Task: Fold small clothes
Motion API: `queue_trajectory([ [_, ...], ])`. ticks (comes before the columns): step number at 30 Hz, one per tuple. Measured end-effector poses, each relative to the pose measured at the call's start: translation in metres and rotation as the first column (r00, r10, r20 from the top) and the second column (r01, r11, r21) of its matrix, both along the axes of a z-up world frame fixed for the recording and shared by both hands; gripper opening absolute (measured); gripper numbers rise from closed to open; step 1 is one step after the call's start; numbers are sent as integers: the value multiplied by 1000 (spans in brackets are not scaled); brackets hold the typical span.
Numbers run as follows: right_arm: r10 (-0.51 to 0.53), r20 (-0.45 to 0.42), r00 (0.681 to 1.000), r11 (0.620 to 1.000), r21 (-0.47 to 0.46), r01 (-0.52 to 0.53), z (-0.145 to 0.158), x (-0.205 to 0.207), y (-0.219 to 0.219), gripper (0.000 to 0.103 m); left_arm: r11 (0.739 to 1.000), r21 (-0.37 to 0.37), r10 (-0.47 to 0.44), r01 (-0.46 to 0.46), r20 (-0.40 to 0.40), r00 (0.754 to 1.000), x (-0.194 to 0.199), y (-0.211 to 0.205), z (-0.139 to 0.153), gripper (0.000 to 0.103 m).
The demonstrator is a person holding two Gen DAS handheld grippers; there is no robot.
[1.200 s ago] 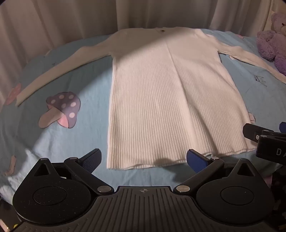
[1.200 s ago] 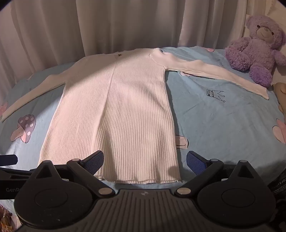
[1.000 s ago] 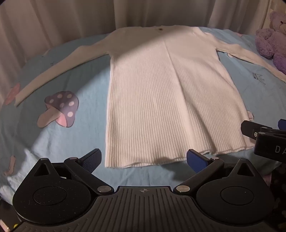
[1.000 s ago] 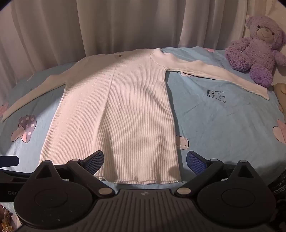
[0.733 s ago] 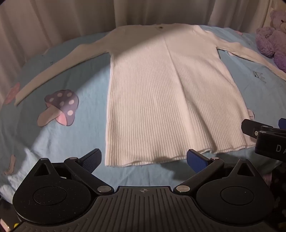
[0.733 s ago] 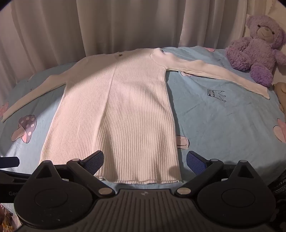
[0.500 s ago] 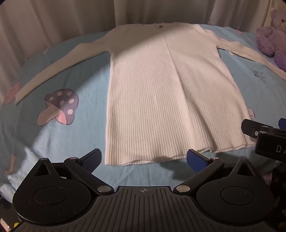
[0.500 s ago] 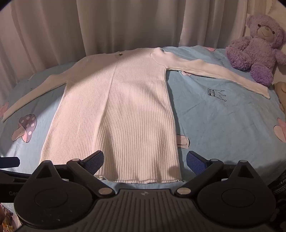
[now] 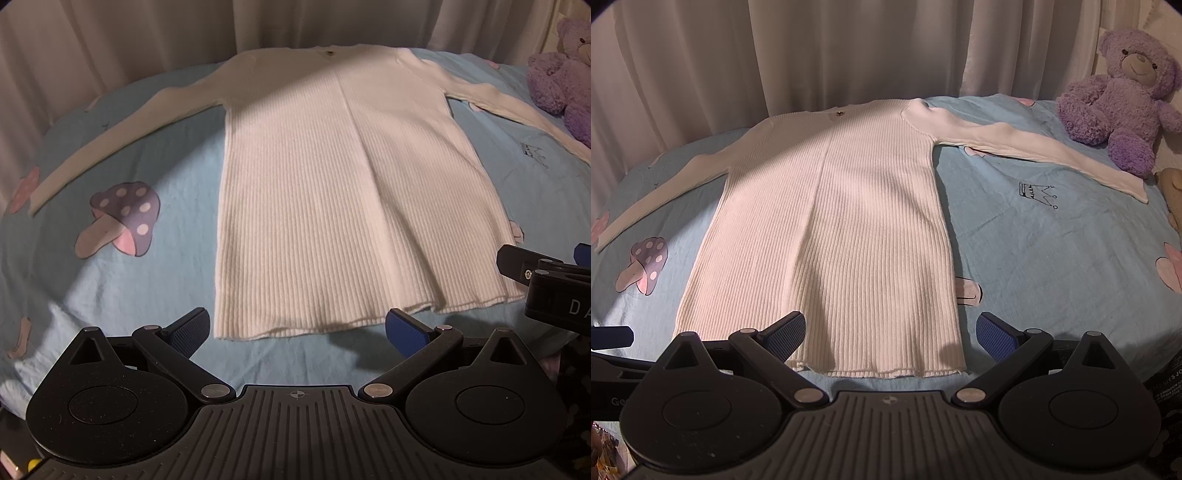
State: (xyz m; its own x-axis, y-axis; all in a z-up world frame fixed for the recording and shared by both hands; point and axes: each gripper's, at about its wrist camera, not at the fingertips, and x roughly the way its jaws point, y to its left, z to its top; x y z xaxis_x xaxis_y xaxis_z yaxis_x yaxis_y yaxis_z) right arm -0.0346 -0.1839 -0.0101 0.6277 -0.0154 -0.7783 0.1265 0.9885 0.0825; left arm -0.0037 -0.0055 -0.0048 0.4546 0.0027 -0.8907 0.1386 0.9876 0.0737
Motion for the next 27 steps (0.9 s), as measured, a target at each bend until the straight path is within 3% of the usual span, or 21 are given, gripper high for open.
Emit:
queue_trajectory([
  [27,-2,5,1000,1000,12,2,-1,-1,-3,99,1000,4,5,-5,-13,1000,3,-1,1,103],
])
